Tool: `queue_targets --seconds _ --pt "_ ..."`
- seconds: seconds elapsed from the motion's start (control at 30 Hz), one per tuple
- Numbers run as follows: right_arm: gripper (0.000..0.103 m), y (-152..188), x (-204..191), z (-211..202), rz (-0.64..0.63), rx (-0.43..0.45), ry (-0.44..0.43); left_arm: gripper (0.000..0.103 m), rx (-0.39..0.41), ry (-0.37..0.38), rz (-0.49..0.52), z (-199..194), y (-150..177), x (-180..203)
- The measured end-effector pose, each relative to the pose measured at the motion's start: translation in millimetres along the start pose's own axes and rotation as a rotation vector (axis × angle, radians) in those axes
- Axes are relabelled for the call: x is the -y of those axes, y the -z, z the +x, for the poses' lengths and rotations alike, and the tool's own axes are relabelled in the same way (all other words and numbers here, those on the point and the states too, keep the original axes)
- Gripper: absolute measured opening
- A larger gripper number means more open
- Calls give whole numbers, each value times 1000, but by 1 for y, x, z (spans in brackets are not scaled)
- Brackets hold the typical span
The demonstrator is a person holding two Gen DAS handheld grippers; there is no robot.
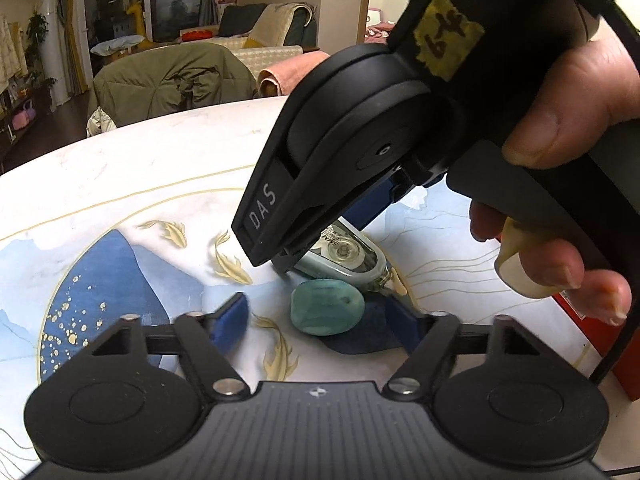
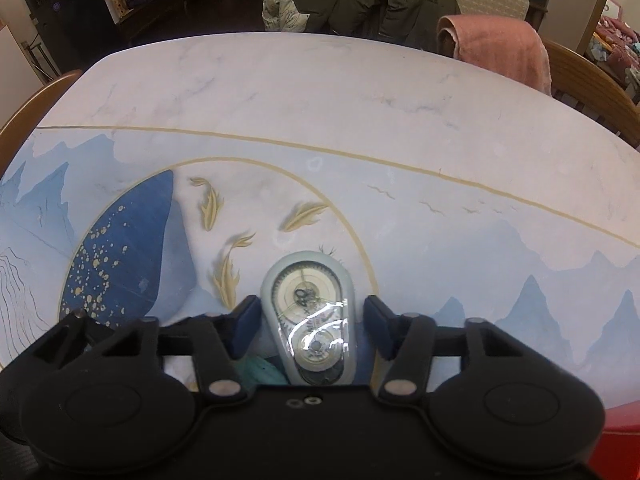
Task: Organize rigid objects
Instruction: 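Grasp the grey correction tape with the right tool while the left tool grasps the teal eraser, then carry the eraser and correction tape over the shoebox with both tools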
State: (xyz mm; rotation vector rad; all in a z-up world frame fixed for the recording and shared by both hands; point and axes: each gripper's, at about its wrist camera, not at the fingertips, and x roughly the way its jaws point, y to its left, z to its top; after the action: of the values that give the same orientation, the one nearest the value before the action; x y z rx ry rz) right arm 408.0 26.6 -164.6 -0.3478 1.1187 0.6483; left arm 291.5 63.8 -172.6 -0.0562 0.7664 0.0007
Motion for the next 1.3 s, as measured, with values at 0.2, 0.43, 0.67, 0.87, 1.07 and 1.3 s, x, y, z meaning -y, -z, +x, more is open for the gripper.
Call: queue_targets --seconds 0.2,0.43,0.67,0.87,1.07,1.3 --pt "50 3 3 -2 9 5 25 39 -3 -10 10 -4 0 2" --pt "50 18 15 -16 58 21 42 39 -21 5 -19 -15 1 -3" --pt "50 37 21 -47 100 44 30 39 -21 15 -47 -30 -4 -9" --pt "50 57 14 -80 104 66 8 39 -13 26 -53 -55 -8 -7" --pt "50 77 12 -120 115 107 -8 39 5 39 -39 -89 -16 -2" --pt "50 98 15 -165 125 160 -21 39 40 62 -32 -125 -29 12"
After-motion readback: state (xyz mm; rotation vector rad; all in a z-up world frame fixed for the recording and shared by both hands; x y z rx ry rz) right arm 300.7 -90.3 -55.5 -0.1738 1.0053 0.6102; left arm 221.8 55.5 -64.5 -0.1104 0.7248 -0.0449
